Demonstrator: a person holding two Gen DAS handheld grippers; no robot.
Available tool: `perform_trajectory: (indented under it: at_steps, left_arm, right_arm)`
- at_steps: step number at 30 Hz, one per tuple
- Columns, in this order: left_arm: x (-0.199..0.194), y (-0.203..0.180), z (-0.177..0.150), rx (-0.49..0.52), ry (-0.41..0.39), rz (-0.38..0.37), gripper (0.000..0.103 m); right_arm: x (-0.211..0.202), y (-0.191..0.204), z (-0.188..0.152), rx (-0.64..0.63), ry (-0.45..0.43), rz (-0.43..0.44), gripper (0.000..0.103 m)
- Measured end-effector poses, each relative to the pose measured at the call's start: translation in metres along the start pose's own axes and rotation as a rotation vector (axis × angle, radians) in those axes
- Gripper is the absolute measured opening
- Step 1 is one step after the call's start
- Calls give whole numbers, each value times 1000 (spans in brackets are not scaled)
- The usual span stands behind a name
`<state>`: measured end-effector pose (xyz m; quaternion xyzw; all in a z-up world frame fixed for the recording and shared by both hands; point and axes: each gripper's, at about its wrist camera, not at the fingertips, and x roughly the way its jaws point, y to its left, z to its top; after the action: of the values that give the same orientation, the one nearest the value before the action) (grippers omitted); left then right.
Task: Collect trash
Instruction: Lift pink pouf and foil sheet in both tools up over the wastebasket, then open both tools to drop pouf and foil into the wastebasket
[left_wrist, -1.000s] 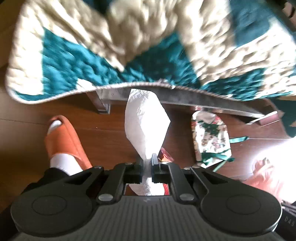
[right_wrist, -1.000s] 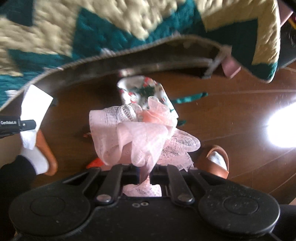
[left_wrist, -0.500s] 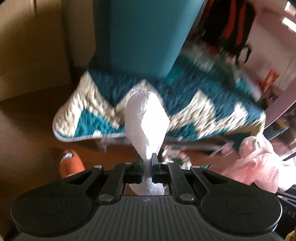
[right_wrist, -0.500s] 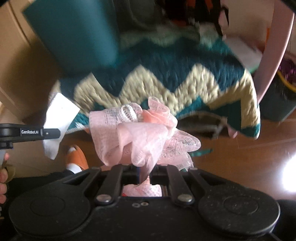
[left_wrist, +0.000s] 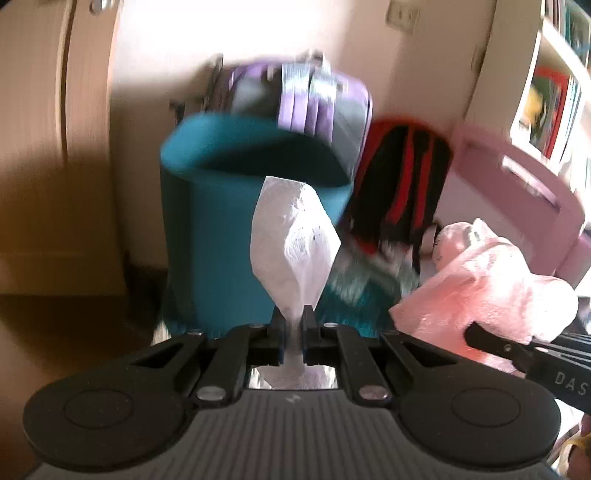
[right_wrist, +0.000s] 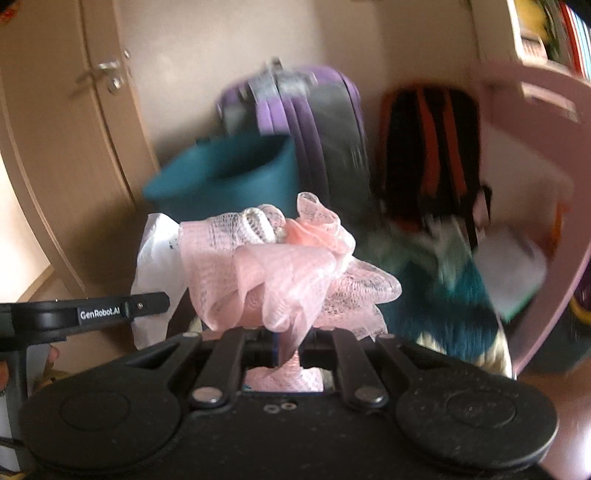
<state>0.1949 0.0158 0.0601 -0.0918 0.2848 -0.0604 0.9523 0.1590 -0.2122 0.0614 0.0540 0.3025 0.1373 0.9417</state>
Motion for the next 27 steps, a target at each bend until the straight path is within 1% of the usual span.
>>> perform_trajectory:
  at_steps: [3,7,12,14,17,20,23,27]
  left_arm:
    - [-5,2,30,-7,-53,-2,8]
    - [-4,2,66,-8,-102,-1,8]
    - [9,3,110,16,-143,27,8]
    - [18,4,124,23,-148,36,8]
    - [36,6,138,42,-138,62,8]
    - [58,15,146,38,-102,83,8]
    - [80,24,150,43,-59,110,8]
    - [106,38,152,28,-16,132,8]
  right_arm:
    - [0,7,32,-5,-42,30,8]
    - [7,16,71,-38,-108,31,8]
    - [27,27,113,-58,-143,39,8]
    - [35,32,123,-66,-148,40,8]
    - [54,39,138,-90,-154,44,8]
    - [74,47,148,-110,-145,37,8]
    - [95,51,153,-115,-125,39,9]
    - [125,53,156,-121,-76,55,9]
